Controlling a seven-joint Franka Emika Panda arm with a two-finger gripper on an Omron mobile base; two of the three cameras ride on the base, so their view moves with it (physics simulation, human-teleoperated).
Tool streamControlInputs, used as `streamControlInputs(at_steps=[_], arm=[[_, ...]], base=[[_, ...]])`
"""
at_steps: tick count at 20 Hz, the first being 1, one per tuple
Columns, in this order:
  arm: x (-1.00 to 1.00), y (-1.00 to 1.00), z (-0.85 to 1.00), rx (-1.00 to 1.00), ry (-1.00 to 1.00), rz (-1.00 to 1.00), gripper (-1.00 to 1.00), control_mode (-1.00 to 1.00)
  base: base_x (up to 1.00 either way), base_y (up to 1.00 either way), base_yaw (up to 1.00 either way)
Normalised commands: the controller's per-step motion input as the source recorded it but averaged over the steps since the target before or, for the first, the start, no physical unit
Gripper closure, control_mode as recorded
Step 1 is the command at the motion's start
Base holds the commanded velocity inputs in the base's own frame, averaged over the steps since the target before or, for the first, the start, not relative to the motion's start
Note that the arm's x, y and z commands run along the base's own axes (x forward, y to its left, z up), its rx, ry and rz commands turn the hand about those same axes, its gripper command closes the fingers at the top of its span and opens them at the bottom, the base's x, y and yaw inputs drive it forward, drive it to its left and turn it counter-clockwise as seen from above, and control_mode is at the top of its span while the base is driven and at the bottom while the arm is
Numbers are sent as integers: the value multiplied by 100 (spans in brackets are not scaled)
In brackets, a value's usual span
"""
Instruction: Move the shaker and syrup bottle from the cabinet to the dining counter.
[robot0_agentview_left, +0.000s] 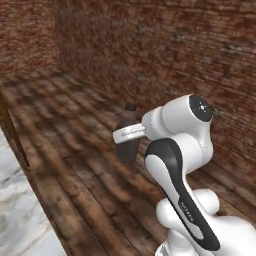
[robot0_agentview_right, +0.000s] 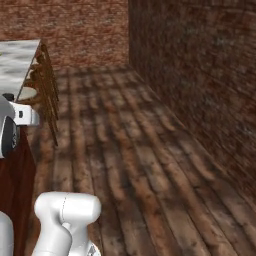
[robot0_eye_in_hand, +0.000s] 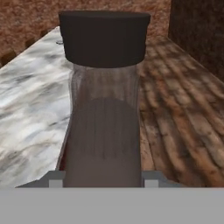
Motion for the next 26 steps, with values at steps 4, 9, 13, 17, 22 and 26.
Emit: streamControlInputs(at_steps=[4,9,13,17,22,26], arm=[[0,0,0,0,0,0,100,100],[0,0,0,0,0,0,100,100],[0,0,0,0,0,0,100,100],[0,0,0,0,0,0,100,100],[0,0,0,0,0,0,100,100],[0,0,0,0,0,0,100,100]], base=[[86,-12,25],[89,-16,19],[90,-19,15],[91,-20,14],[91,-20,17],[90,-17,21]])
